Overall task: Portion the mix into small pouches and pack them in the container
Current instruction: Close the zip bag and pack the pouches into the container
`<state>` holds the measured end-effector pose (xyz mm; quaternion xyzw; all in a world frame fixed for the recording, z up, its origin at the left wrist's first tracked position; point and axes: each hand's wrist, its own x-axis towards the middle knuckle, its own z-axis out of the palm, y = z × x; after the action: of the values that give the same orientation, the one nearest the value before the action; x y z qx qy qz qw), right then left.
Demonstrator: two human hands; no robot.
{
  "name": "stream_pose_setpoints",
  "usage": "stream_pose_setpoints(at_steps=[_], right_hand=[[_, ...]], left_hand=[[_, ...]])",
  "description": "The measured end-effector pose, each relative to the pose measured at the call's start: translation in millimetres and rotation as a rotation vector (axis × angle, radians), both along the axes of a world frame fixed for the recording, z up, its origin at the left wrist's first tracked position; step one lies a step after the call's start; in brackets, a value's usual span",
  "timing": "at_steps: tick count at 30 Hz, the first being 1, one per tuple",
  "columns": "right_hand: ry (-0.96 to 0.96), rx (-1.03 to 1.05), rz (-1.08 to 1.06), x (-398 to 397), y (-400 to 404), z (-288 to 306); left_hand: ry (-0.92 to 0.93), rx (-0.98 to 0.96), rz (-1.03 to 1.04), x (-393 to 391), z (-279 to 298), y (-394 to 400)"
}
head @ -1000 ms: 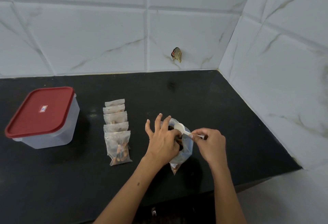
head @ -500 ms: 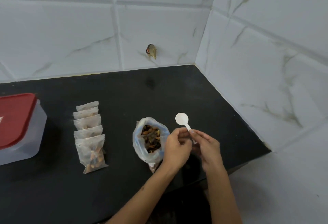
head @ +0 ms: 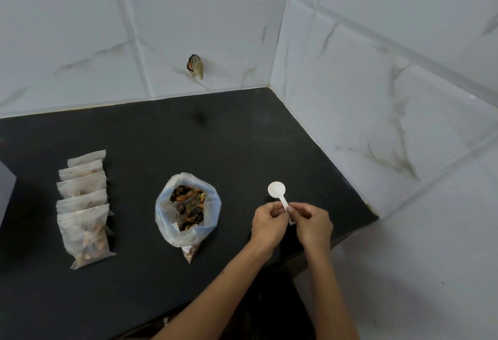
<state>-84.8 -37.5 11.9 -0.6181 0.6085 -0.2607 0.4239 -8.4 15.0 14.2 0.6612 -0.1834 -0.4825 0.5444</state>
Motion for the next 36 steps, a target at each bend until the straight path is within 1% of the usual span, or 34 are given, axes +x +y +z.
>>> stream_pose_setpoints(at_steps=[6,10,16,19,21,23,26,28,29,31,34,36], right_hand=[[0.05,-0.039,0.025,-4,-6,-12],[0.083,-0.05,0.018,-4,-6,-14],[0.163,-0.125,-0.009,-3,-2,-3],[0.119,-0.182,0.032,10,0,17],[0.048,-0.192,0.09,28,3,33],[-0.019,-0.17,0.191,53,8,43],[-0.05,-0.096,0.372,93,16,49],[0.048,-0.04,0.484,117,20,46],[0.131,-0.01,0.525,127,22,43],[0.28,0.081,0.567,143,26,38],[0.371,0.2,0.579,156,33,33],[0.39,0.216,0.563,160,35,31]], left_hand=[[-0.017,0.049,0.003,-6,-7,-5],[-0.066,0.072,-0.016,-6,-5,-2],[-0.099,0.052,0.03,5,7,9],[-0.208,-0.038,0.061,28,22,26],[-0.33,-0.114,0.181,48,35,41],[-0.499,-0.139,0.35,72,48,59],[-0.735,-0.074,0.526,108,57,84],[-0.801,0.072,0.548,132,51,96],[-0.792,0.177,0.498,143,48,100],[-0.687,0.341,0.349,160,42,104],[-0.509,0.371,0.227,173,40,107],[-0.421,0.369,0.192,177,38,109]])
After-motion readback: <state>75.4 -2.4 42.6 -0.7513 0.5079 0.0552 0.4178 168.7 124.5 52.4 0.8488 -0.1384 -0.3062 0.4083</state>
